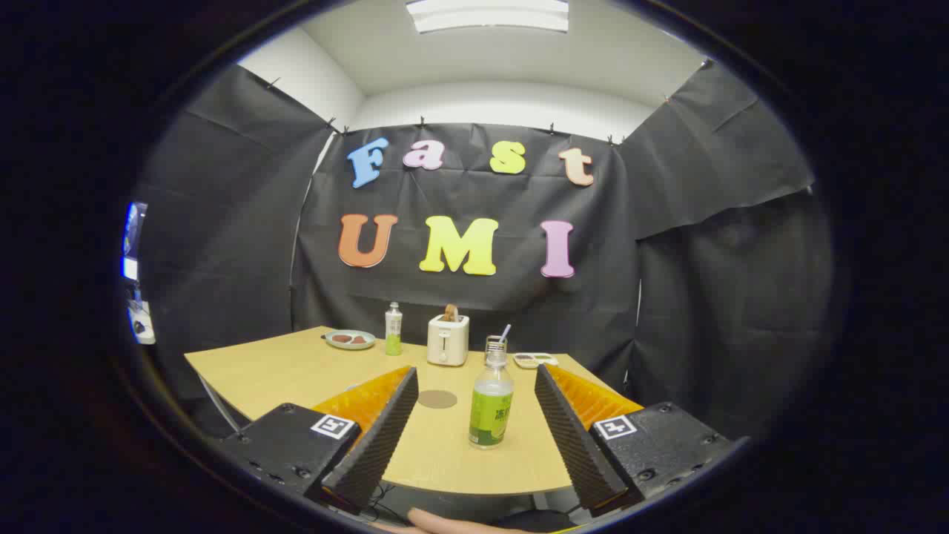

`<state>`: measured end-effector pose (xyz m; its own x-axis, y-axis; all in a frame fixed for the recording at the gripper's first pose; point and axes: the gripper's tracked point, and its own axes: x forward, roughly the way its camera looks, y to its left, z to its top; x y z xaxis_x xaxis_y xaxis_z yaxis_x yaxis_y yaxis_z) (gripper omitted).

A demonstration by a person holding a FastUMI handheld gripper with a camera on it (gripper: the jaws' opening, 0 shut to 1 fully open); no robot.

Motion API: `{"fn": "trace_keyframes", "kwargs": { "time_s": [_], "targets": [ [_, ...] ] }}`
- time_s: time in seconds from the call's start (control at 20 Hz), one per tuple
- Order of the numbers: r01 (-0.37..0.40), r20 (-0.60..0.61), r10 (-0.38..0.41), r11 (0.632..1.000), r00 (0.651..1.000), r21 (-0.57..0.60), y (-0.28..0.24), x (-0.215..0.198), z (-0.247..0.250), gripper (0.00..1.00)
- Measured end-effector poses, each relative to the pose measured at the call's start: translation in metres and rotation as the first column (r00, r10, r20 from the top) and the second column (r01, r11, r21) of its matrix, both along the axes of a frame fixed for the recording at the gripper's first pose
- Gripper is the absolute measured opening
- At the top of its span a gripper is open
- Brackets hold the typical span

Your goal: Take the bottle from table, then pour the juice into the cup, finally place the bottle on the coaster

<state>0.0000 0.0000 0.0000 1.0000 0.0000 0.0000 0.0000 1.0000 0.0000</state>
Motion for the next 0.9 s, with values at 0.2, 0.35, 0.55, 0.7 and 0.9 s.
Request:
{"fn": "trace_keyframes", "kwargs": {
  "time_s": [0.2, 0.35, 0.55, 0.7, 0.9],
  "targets": [
    [0.004, 0.0, -0.004, 1.0, 1.0, 0.01, -0.004, 0.003, -0.002, 1.0],
    [0.007, -0.01, -0.007, 1.0, 1.0, 0.013, -0.004, 0.008, -0.007, 1.0],
    [0.011, -0.021, -0.011, 1.0, 1.0, 0.022, -0.008, 0.016, -0.014, 1.0],
    [0.016, -0.047, -0.014, 0.998, 0.999, 0.052, -0.011, 0.028, -0.025, 1.0],
    [0.019, -0.089, -0.016, 0.999, 0.996, 0.03, -0.01, 0.049, -0.044, 1.0]
  ]
}}
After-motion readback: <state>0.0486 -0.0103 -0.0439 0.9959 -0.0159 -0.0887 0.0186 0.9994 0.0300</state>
